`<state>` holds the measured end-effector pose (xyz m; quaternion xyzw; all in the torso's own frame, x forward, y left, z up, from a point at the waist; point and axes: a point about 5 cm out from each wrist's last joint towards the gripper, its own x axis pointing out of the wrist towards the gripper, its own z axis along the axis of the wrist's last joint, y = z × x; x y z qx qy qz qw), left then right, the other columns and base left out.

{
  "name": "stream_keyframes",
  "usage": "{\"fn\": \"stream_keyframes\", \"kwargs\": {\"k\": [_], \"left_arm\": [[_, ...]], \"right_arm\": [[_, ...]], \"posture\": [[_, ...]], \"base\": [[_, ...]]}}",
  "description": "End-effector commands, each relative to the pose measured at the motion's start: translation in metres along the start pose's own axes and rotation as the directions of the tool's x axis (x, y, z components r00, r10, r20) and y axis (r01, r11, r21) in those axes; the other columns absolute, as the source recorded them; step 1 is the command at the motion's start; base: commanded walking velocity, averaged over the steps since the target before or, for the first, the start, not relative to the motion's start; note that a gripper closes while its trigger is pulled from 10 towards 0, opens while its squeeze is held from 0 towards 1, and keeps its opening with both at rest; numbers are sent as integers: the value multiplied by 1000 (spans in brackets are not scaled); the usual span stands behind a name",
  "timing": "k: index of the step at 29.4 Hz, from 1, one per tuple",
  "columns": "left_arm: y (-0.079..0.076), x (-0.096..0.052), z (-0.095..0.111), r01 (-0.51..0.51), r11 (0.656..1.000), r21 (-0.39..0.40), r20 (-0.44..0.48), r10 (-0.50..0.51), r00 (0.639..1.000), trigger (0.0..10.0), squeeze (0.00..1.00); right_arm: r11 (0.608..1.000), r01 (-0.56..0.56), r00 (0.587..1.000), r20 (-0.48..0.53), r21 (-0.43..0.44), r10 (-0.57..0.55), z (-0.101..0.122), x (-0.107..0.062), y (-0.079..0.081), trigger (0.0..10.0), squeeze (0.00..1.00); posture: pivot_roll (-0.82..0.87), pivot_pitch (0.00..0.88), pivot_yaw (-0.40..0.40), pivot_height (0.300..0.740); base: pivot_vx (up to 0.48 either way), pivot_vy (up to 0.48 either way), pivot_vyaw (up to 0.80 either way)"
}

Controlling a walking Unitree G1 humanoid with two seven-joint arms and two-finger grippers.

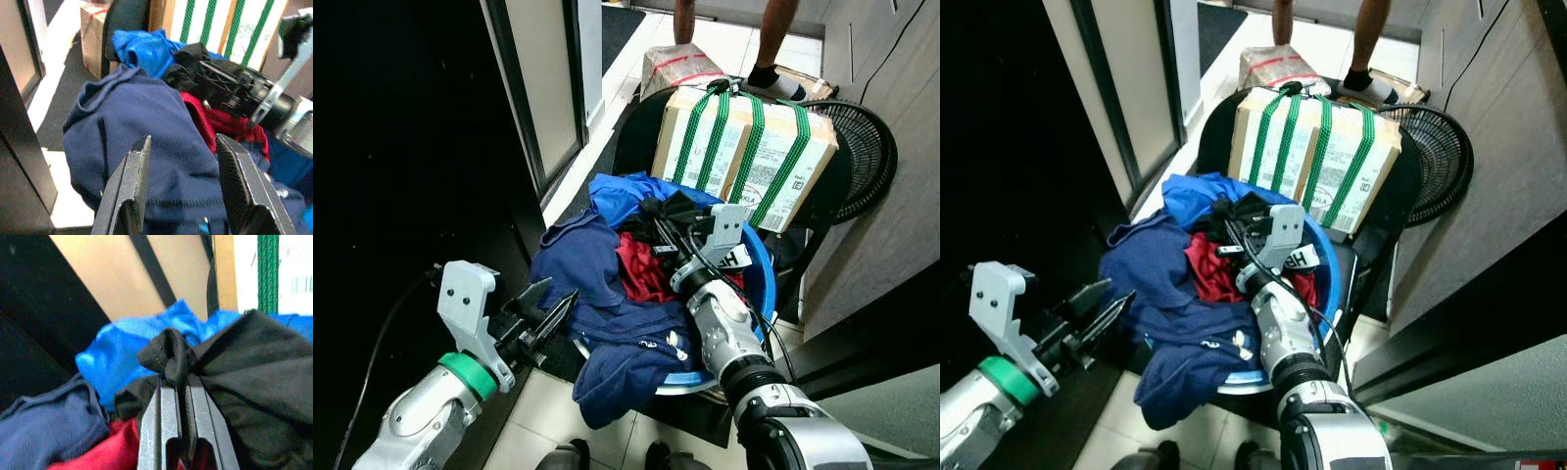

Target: Clothes washing

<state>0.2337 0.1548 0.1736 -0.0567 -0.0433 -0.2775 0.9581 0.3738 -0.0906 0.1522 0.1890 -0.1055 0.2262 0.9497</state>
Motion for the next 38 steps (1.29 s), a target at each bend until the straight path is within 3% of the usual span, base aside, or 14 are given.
{"fn": "stream_keyframes", "kwargs": {"k": [1, 9, 11, 13, 17, 23, 25, 26, 27, 31, 34, 35, 36, 38], "left_arm": [[5, -2, -4, -31, 1000, -2, -4, 31, 999, 10000, 0], [12, 5, -4, -60, 998, -3, 24, 60, 998, 10000, 0], [16, 7, -1, -70, 997, 10, 34, 70, 997, 10000, 0], [16, 7, -1, -70, 997, 10, 34, 70, 997, 10000, 0], [22, 9, 3, -98, 995, 13, 61, 97, 993, 10000, 0], [26, 11, 5, -120, 993, 16, 84, 118, 989, 10000, 0], [26, 11, 5, -120, 993, 16, 84, 118, 989, 10000, 0], [28, 15, 7, -138, 990, 3, 108, 137, 985, 10000, 0], [28, 15, 7, -138, 990, 3, 108, 137, 985, 10000, 0], [26, 22, 9, -158, 987, -9, 102, 159, 982, 10000, 0], [26, 23, 10, -163, 987, -8, 97, 163, 982, 10000, 0], [27, 24, 12, -174, 985, 1, 98, 173, 980, 10000, 0], [27, 26, 15, -178, 984, 7, 103, 177, 979, 10000, 0], [27, 29, 17, -183, 983, 8, 106, 181, 978, 10000, 0]], "right_arm": [[1000, 16, 999, 29, -8, -16, 10, 6, -1, 0, 0], [991, 130, 961, 248, -10, -124, 82, 32, -14, 0, 0], [979, 199, 898, 406, -38, -167, 139, 39, -26, 0, 0], [979, 199, 898, 406, -38, -167, 139, 39, -26, 0, 0], [966, 252, 759, 631, -62, -158, 228, 35, -33, 0, 0], [961, 270, 647, 750, -54, -140, 277, 24, -31, 0, 0], [961, 270, 647, 750, -54, -140, 277, 24, -31, 0, 0], [973, 220, 719, 685, -66, -117, 257, 32, -25, 0, 0], [973, 220, 719, 685, -66, -117, 257, 32, -25, 0, 0], [995, 94, 879, 471, -20, -73, 174, 39, -13, 0, 0], [996, 87, 897, 436, -17, -70, 158, 36, -10, 0, 0], [995, 103, 936, 337, 11, -100, 127, 32, -7, 3608, 0], [994, 103, 947, 306, -21, -92, 113, 28, -4, 10000, 0], [994, 99, 959, 269, -43, -84, 101, 25, -1, 10000, 0]], "posture": [[157, 139, 49, 740], [140, 84, 54, 740], [140, 70, 56, 740], [140, 70, 56, 740], [136, 54, 54, 740], [131, 38, 57, 740], [131, 38, 57, 740], [128, 34, 61, 740], [128, 34, 61, 740], [128, 34, 61, 740], [137, 37, 61, 740], [138, 41, 63, 740], [138, 41, 63, 740], [145, 46, 61, 740]], "base": [[0, 0, 0], [0, 0, 0], [0, 0, 0], [0, 0, 0], [0, 0, 0], [0, 0, 0], [0, 0, 0], [0, 0, 0], [0, 0, 0], [0, 0, 0], [0, 0, 0], [0, 0, 0], [0, 0, 0], [0, 0, 0]]}}
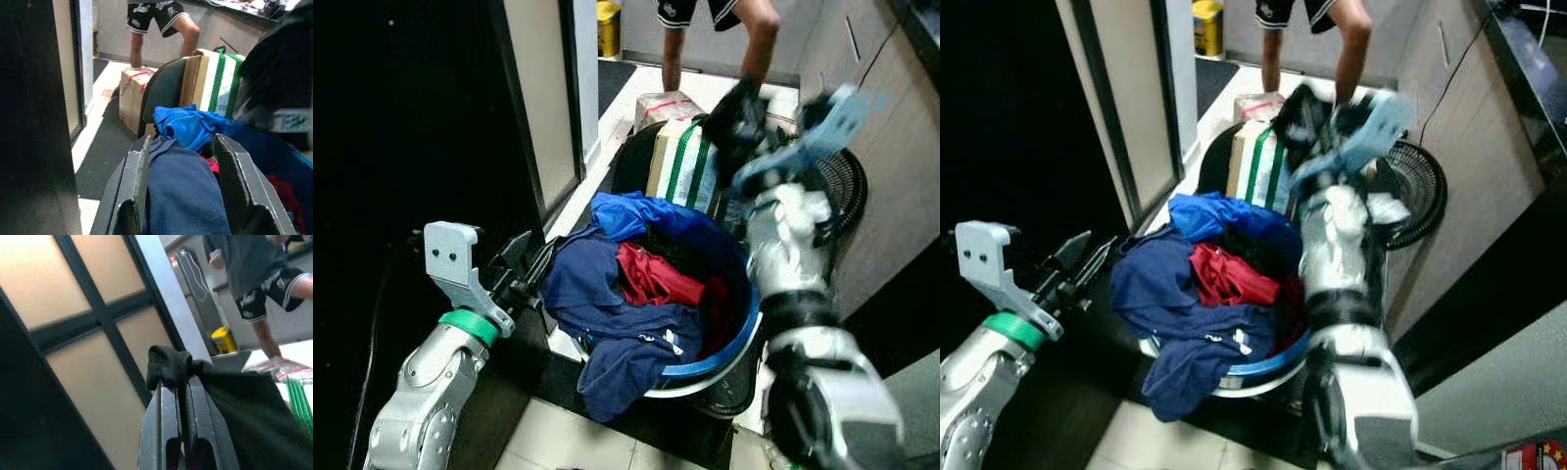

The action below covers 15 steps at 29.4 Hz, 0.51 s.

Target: Clothes washing

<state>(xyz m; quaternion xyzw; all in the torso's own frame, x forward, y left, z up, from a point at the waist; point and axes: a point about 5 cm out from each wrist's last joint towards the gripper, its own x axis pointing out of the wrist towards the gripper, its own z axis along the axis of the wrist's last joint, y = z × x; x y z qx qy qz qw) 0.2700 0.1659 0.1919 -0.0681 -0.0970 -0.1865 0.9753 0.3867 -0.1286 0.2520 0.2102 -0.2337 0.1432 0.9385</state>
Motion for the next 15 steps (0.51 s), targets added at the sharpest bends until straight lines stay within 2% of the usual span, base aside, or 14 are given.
{"fn": "stream_keyframes", "kwargs": {"k": [1, 2, 4, 6, 15], "left_arm": [[-1, 4, 1, -9, 1000, 4, -11, 10, 1000, 10000, 0], [-1, 4, 1, -9, 1000, 4, -11, 10, 1000, 10000, 0], [3, 8, 8, -49, 997, 62, 28, 47, 998, 10000, 0], [4, 8, 10, -62, 996, 70, 45, 59, 997, 10000, 0], [-3, 7, 12, -14, 999, 39, 37, 13, 999, 10000, 0]], "right_arm": [[999, -23, 999, -39, -34, 21, -11, -8, 7, 10000, 0], [999, -23, 999, -39, -34, 21, -11, -8, 7, 10000, 0], [1000, -5, 999, -51, -12, 5, -18, -19, 11, 10000, 0], [1000, 1, 999, -42, -1, -1, -16, -21, 12, 10000, 0], [998, 19, 999, -31, 54, -18, -7, -28, 15, 10000, 0]], "posture": [[145, 46, 61, 740], [145, 46, 61, 740], [144, 50, 59, 740], [144, 50, 59, 740], [146, 49, 53, 740]], "base": [[0, 0, 0], [0, 0, 0], [0, 0, -800], [0, 0, -800], [0, 0, -800]]}}
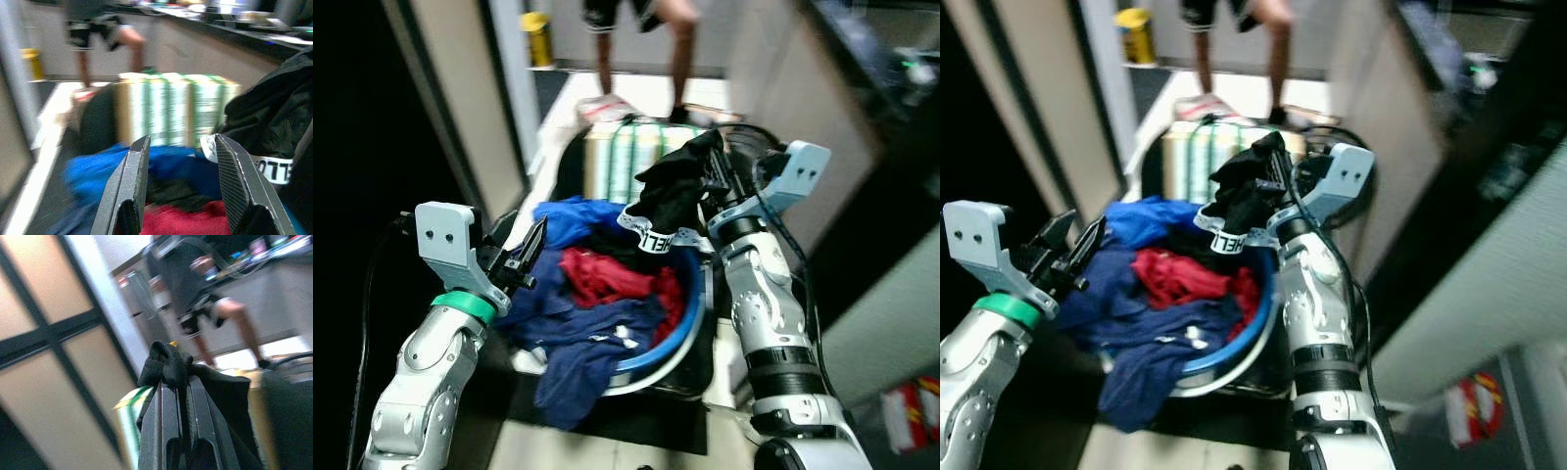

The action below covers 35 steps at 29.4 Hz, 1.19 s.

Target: Clothes washing

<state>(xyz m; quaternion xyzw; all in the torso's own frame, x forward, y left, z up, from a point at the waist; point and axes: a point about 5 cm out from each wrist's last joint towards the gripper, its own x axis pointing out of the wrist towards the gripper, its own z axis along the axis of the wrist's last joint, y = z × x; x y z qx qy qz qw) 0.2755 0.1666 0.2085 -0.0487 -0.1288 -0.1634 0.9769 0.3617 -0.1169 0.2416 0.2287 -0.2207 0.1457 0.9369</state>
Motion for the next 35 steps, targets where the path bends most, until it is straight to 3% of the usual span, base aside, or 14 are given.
{"fn": "stream_keyframes", "kwargs": {"k": [1, 8, 11, 21, 25, 35], "left_arm": [[-5, -2, -2, 28, 999, -25, -19, -28, 999, 10000, 0], [-1, 3, 5, -2, 1000, 2, 5, 2, 1000, 10000, 0], [5, 7, 9, -26, 998, 49, 21, 25, 999, 10000, 0], [9, 9, 13, -57, 996, 66, 34, 55, 998, 10000, 0], [14, 10, 11, -100, 987, 129, 20, 98, 995, 10000, 0], [20, 10, 17, -154, 980, 124, 37, 150, 988, 10000, 0]], "right_arm": [[1000, 10, 1000, -11, 16, -9, -2, -4, -1, 10000, 0], [1000, 22, 1000, 11, 4, -22, 5, -4, -1, 10000, 0], [1000, 25, 999, 23, -6, -24, 11, 1, -1, 10000, 0], [999, 37, 998, 48, -16, -36, 23, 9, -2, 10000, 0], [999, 40, 998, 53, -18, -39, 25, 11, -2, 10000, 0], [999, 35, 998, 50, -22, -34, 27, 15, -2, 10000, 0]], "posture": [[146, 49, 53, 740], [150, 43, 60, 740], [152, 44, 64, 740], [152, 49, 66, 740], [149, 52, 61, 740], [152, 54, 54, 740]], "base": [[0, 0, -800], [0, 0, -800], [0, 0, -800], [0, 0, -800], [0, 0, -800], [0, 0, -800]]}}
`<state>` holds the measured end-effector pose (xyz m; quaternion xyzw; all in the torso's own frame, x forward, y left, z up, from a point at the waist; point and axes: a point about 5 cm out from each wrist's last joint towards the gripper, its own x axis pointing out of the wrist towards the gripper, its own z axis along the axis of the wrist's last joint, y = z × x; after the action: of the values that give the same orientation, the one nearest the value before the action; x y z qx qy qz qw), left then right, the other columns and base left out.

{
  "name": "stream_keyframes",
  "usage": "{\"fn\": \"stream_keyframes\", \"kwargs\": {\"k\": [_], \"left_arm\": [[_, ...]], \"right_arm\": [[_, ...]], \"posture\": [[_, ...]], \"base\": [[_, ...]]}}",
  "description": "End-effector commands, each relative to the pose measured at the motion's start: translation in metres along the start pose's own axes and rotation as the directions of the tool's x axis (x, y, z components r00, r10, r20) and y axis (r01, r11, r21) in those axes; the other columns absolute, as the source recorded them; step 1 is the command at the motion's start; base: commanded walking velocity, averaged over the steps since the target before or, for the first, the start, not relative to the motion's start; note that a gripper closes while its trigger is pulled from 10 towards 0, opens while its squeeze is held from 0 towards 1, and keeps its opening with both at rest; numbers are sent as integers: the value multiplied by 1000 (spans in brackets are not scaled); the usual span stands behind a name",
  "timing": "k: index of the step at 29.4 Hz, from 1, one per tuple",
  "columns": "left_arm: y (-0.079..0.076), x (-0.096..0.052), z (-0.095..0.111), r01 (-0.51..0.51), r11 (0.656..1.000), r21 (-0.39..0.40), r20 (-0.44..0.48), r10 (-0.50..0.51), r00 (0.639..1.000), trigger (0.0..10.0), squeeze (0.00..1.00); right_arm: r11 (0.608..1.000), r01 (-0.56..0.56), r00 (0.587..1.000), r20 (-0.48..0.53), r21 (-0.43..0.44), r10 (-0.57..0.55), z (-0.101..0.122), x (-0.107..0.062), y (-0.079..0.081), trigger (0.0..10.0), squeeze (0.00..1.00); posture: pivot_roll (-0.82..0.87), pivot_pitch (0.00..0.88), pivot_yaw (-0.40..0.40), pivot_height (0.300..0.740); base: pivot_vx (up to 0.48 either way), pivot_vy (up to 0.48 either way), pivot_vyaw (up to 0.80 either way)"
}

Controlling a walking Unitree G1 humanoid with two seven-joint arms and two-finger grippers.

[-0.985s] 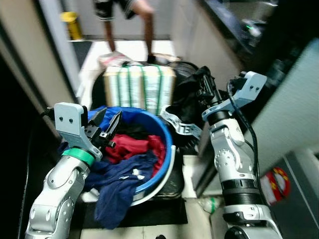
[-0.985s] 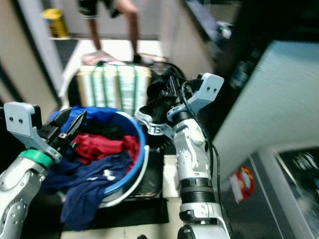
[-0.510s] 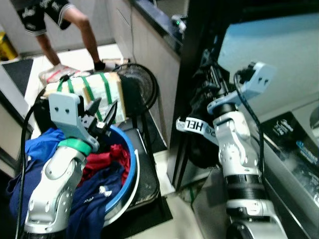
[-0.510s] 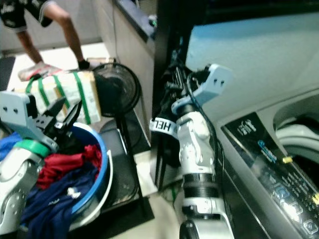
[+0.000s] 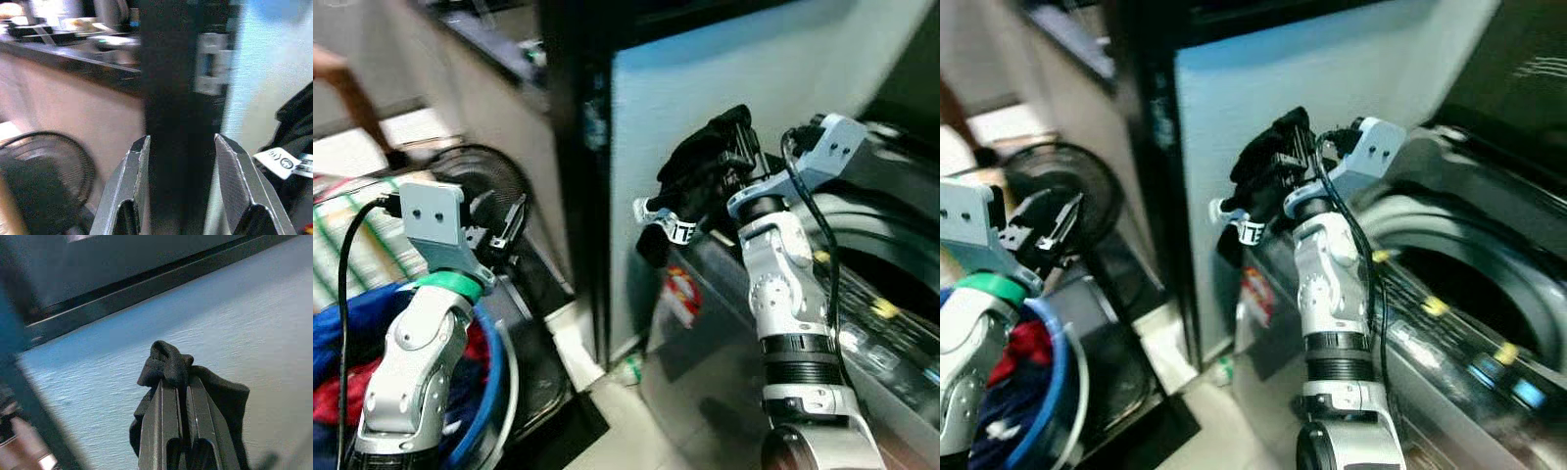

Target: Clothes washing

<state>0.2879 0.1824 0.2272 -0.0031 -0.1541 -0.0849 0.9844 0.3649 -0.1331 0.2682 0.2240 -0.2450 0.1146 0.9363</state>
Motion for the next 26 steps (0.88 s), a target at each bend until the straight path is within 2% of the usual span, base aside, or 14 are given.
{"fn": "stream_keyframes", "kwargs": {"k": [1, 26], "left_arm": [[2, -1, 0, -10, 1000, 11, -10, 10, 1000, 10000, 0], [3, -5, -1, -21, 1000, 3, -24, 21, 1000, 10000, 0]], "right_arm": [[1000, -9, 1000, -8, 7, 9, -1, 2, 3, 10000, 0], [1000, -12, 1000, -16, 8, 12, -4, 1, 4, 10000, 0]], "posture": [[152, 54, 54, 740], [158, 27, 44, 740]], "base": [[0, 0, -800], [0, 0, -800]]}}
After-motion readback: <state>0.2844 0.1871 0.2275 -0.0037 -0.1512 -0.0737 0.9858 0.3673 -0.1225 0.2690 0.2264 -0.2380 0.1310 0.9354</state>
